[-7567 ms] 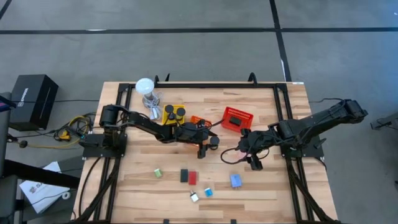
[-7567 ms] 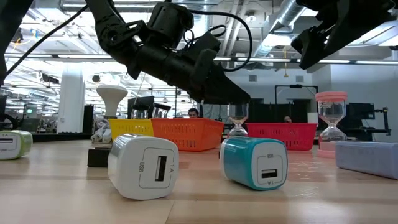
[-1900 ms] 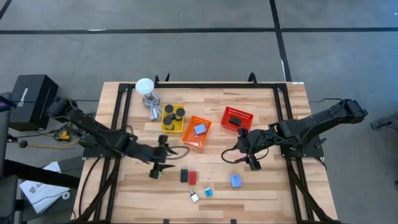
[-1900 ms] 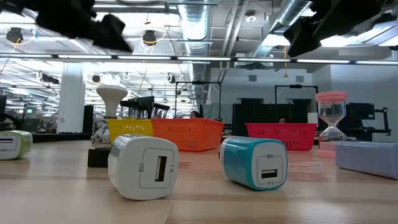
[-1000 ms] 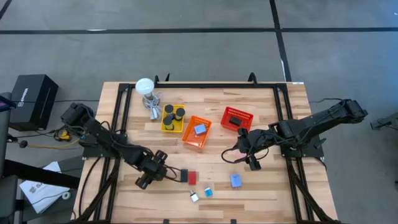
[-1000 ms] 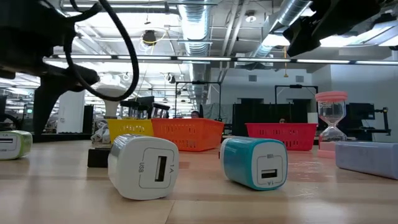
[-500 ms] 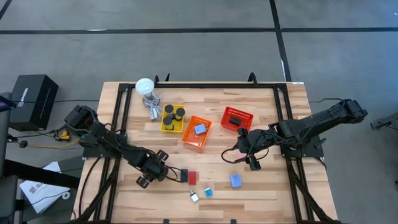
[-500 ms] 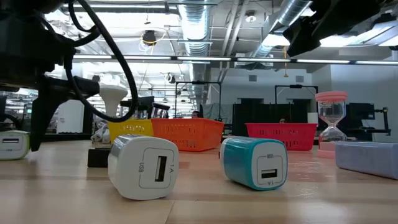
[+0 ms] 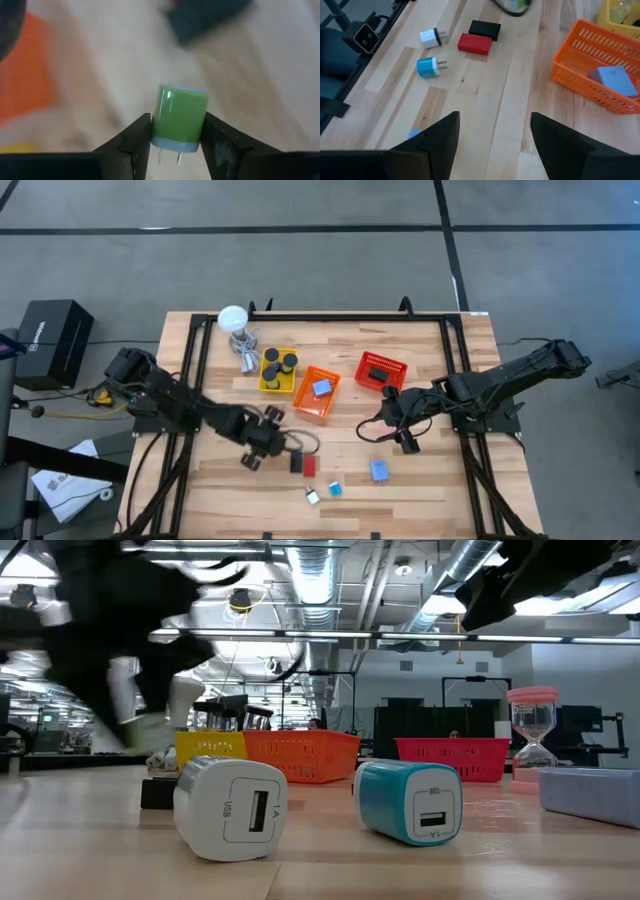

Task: Pick & Place Office items
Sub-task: Put the green charger adapter into the orange bin

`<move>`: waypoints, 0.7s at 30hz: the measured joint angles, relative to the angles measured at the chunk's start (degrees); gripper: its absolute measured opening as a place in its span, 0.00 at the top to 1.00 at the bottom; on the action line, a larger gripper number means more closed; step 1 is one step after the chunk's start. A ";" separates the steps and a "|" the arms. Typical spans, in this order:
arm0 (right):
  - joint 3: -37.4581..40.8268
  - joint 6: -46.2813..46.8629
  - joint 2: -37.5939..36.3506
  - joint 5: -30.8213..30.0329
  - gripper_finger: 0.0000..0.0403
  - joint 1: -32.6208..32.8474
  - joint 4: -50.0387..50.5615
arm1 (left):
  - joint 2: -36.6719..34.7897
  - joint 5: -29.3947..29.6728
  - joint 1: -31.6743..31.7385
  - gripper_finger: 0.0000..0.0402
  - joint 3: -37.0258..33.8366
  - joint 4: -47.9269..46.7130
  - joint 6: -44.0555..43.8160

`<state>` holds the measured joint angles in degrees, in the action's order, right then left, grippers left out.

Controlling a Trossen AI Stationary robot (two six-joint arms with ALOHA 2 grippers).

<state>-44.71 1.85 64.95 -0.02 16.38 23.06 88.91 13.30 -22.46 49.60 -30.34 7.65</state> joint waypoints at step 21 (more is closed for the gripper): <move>0.02 -2.48 0.00 0.01 0.42 0.00 0.46 | 2.95 -6.78 26.26 0.63 5.66 20.31 8.62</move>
<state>-44.69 -0.62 64.95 -0.01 16.38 23.52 91.86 6.52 3.80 55.26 -10.03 16.27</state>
